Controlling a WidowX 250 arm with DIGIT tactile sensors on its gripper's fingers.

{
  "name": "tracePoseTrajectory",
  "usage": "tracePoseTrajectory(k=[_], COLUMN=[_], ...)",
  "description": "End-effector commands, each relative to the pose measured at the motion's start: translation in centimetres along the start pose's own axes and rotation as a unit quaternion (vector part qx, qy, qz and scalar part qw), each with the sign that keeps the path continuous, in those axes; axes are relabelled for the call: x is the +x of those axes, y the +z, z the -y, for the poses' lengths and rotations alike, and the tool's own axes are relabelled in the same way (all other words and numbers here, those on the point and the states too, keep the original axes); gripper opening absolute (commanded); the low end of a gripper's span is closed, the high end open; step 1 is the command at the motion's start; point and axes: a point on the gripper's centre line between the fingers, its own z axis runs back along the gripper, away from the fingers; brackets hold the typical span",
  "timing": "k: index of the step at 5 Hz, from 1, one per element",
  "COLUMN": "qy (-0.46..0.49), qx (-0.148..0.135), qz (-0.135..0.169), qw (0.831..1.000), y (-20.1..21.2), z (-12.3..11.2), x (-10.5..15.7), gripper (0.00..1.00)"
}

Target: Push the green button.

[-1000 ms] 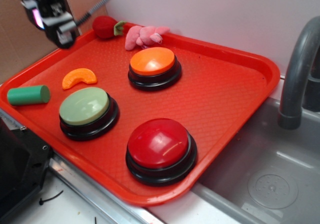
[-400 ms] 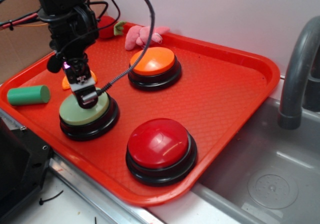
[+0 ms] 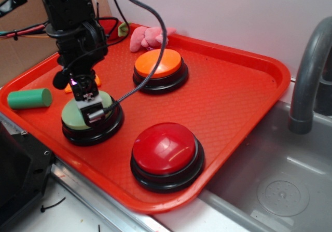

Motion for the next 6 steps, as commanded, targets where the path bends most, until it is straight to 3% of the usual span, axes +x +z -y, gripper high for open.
tracePoseTrajectory(k=[1,2,6], qy=[-0.005,-0.01,-0.033], qx=[0.0,-0.004,0.004], qz=[-0.027,-0.002,0.002], qw=[1.0,1.0,0.999], y=[-0.8,1.2,5.8], z=[-0.3,-0.5,-0.5], x=[1.0,1.5,1.9], gripper=[1.0,1.0,1.0])
